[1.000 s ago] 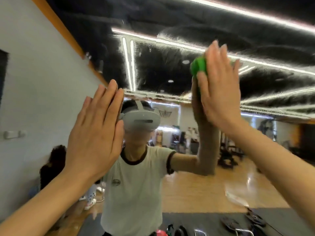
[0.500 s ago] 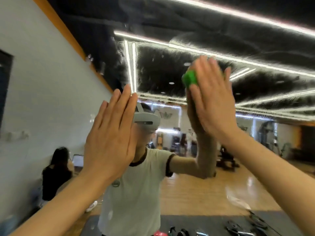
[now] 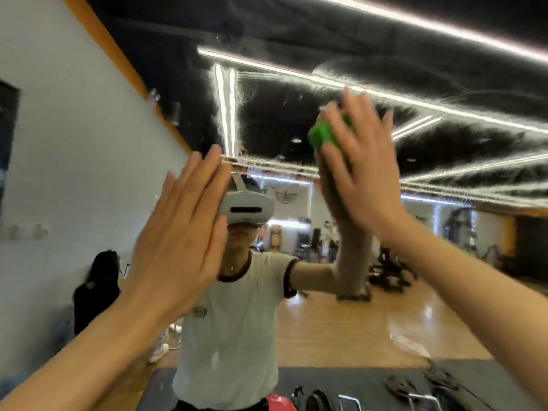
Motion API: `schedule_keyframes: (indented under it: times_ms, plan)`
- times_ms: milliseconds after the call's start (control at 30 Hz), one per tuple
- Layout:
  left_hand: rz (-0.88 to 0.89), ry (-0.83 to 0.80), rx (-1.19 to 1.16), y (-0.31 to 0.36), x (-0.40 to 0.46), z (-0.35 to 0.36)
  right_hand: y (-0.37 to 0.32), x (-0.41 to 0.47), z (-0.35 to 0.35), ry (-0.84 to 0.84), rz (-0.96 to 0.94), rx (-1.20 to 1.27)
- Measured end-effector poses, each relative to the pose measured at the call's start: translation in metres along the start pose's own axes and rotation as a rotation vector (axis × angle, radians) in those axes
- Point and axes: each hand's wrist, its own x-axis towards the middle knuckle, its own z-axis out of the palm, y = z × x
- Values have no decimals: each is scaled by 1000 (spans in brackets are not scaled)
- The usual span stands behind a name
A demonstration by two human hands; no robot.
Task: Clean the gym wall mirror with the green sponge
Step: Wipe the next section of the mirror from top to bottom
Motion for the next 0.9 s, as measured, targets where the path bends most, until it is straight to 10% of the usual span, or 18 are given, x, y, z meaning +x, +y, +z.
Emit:
schedule_keyframes:
  times_ms: [133,400,667,900]
  plan:
    - [-105,53,6,-38,-20,-17,-19,30,14,132,247,13]
    - [-92,56,-6,-64,-33,-7,-59,-109,11,-244,-645,-133]
    - [-71,54,96,-57,-30,-19,-51,43,24,137,290,-12]
    - [-99,18,93,-56,-31,-22,-117,-121,26,-181,-468,-152]
